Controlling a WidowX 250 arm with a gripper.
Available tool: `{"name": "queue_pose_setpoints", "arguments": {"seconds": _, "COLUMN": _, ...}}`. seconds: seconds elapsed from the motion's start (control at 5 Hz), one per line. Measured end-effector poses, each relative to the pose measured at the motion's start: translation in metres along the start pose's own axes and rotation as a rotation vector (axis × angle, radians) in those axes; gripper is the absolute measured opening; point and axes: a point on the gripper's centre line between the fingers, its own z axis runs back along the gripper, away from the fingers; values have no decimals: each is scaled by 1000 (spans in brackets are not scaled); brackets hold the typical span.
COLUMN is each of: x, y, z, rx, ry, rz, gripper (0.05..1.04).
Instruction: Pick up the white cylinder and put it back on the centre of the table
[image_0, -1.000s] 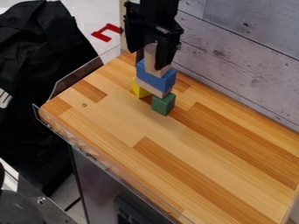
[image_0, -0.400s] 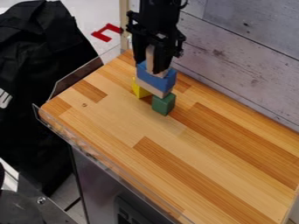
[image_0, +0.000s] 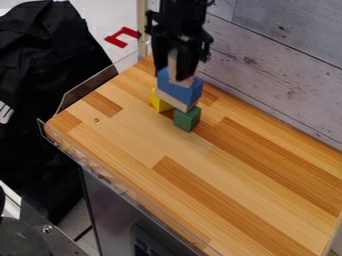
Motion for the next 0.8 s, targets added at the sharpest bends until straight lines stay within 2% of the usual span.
{"name": "queue_pose_setpoints", "arguments": {"seconds": 0.2, "x": -1, "y": 0, "z": 24, "rx": 51, "ry": -54, "rz": -20, "gripper": 552}}
{"name": "queue_pose_setpoints", "arguments": {"seconds": 0.4, "x": -8, "y": 0, "z": 34, "rx": 72, "ry": -81, "rz": -22, "gripper": 552}}
{"name": "queue_pose_setpoints", "arguments": {"seconds": 0.6, "x": -25, "y": -9, "z": 26, "rx": 57, "ry": -51, "rz": -63, "gripper": 552}}
{"name": "queue_pose_setpoints", "arguments": {"seconds": 0.8, "x": -51, "y": -21, "z": 0, "rx": 18, "ry": 38, "rz": -86, "gripper": 552}}
